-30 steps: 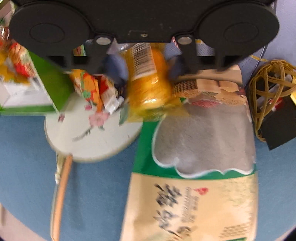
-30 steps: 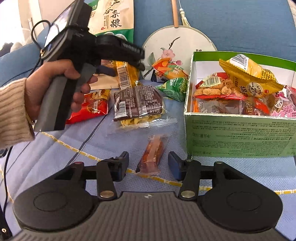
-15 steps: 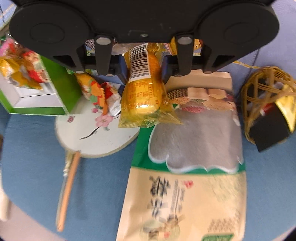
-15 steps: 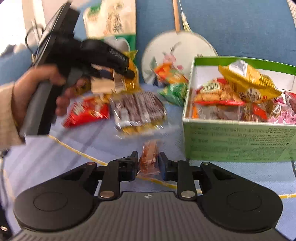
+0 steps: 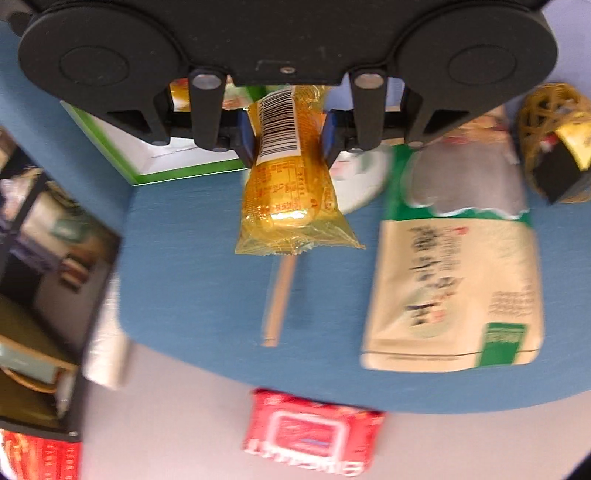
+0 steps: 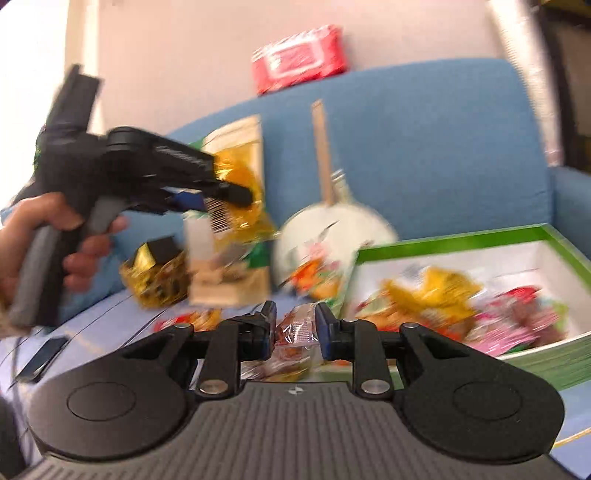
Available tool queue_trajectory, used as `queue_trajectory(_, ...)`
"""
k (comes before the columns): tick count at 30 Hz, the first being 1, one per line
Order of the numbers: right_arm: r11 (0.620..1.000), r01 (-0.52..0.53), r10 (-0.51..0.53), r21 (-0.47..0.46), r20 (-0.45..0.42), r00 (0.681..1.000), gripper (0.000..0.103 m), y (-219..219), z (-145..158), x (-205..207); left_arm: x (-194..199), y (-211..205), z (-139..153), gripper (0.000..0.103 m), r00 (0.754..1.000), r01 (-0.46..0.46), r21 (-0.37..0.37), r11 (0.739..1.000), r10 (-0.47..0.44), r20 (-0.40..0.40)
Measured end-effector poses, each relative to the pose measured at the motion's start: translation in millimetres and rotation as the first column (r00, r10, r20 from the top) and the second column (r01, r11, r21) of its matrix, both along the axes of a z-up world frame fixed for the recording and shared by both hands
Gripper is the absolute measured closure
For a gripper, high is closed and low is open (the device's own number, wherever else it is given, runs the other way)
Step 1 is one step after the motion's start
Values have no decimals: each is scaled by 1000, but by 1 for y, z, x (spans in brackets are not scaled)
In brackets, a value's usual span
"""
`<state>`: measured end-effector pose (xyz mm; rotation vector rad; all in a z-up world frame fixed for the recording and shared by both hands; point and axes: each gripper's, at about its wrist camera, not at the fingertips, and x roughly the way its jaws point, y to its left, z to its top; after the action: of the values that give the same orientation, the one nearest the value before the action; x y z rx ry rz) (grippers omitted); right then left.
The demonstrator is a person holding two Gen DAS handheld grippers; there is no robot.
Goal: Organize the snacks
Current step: 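Carry both snacks into the box and open both grippers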
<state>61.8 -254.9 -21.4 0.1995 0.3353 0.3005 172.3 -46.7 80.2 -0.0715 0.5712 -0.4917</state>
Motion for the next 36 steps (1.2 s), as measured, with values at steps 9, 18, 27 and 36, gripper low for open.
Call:
queue_trajectory(9, 941, 338, -338, -1, 35, 940, 62, -66, 2, 14, -3, -74, -14, 63, 987, 153, -20, 988, -154, -41)
queue_trajectory(18, 901, 427, -428, -77, -8, 904, 59, -74, -15, 30, 9, -115, -39, 61, 972, 207, -20, 978, -207, -114)
queue_trajectory(27, 891, 418, -420, -177, 26, 907, 0, -57, -21, 31, 2, -103, -53, 0, 983, 162, 20, 987, -160, -91)
queue_trajectory(36, 955, 277, -271, -108, 62, 961, 0, -40, -12, 16, -16, -58, -36, 0, 998, 63, 16, 998, -62, -29)
